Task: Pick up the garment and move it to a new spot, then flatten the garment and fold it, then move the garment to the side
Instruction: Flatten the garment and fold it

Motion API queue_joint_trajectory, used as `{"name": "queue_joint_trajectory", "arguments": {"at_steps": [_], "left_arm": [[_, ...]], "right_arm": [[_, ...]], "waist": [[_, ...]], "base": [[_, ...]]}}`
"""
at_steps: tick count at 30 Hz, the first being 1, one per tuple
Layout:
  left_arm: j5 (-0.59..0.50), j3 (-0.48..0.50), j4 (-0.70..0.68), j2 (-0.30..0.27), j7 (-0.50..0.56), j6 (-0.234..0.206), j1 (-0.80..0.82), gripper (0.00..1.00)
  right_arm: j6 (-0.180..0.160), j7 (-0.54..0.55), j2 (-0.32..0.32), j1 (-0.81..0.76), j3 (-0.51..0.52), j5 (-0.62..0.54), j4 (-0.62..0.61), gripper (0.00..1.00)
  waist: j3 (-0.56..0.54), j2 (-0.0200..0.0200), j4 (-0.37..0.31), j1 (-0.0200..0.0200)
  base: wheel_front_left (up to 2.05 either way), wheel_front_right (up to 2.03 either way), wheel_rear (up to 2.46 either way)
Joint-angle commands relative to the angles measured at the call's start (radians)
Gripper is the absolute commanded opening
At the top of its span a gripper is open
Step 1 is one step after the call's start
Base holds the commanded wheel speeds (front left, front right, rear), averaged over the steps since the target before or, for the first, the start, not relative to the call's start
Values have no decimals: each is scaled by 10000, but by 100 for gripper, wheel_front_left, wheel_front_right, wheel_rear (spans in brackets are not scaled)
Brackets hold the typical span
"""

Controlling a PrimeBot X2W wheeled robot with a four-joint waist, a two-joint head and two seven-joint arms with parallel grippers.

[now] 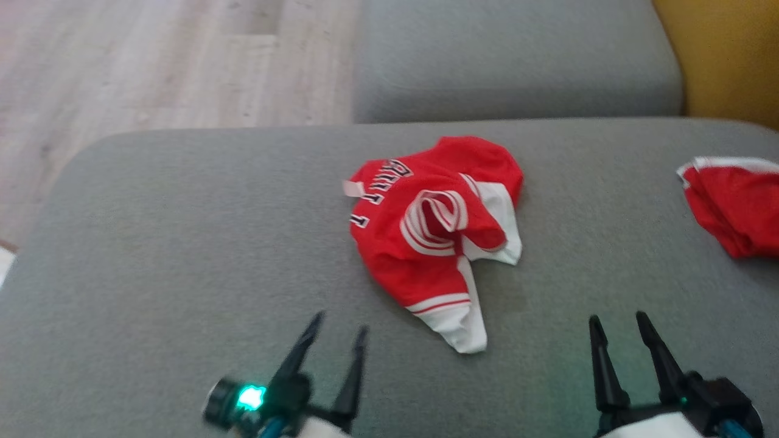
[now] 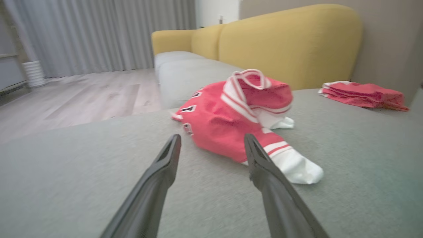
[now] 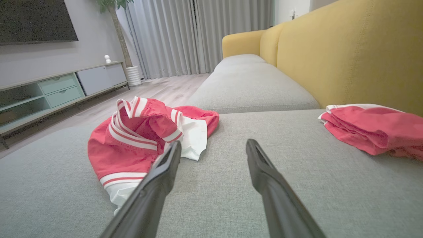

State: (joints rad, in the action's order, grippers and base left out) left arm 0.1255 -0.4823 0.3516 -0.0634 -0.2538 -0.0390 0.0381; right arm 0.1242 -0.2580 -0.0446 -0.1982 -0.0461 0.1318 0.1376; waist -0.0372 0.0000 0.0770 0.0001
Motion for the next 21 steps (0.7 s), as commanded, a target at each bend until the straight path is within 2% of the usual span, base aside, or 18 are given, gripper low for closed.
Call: {"name": "queue_joint_trajectory", "arguments": {"at_steps": [1, 9, 16, 20, 21], "left_arm": [[-64, 90, -154, 129, -80, 73, 662, 100], [144, -1819, 2035, 130, -71, 558, 2873, 100], [951, -2808, 3718, 131, 148, 533, 4531, 100], [1335, -3178, 4947, 131, 909, 584, 5110, 100], [1400, -3263, 5239, 131, 1101, 601, 5220, 83]], "right_arm": [[65, -38, -185, 630, -286, -42, -350, 100], [65, -38, -478, 1186, -600, 14, -448, 100], [65, -38, -580, 1623, -793, 96, -484, 100], [65, -38, -632, 1758, -867, 128, -467, 100], [65, -38, -639, 1783, -871, 130, -458, 100]], "waist": [[348, 0, -412, -1], [1290, 0, -1543, -1], [1939, 0, -2302, -1], [2126, 0, -2564, -1], [2133, 0, -2613, -1]], "base": [[0, 0, 0], [0, 0, 0], [0, 0, 0], [0, 0, 0], [0, 0, 0]]}}
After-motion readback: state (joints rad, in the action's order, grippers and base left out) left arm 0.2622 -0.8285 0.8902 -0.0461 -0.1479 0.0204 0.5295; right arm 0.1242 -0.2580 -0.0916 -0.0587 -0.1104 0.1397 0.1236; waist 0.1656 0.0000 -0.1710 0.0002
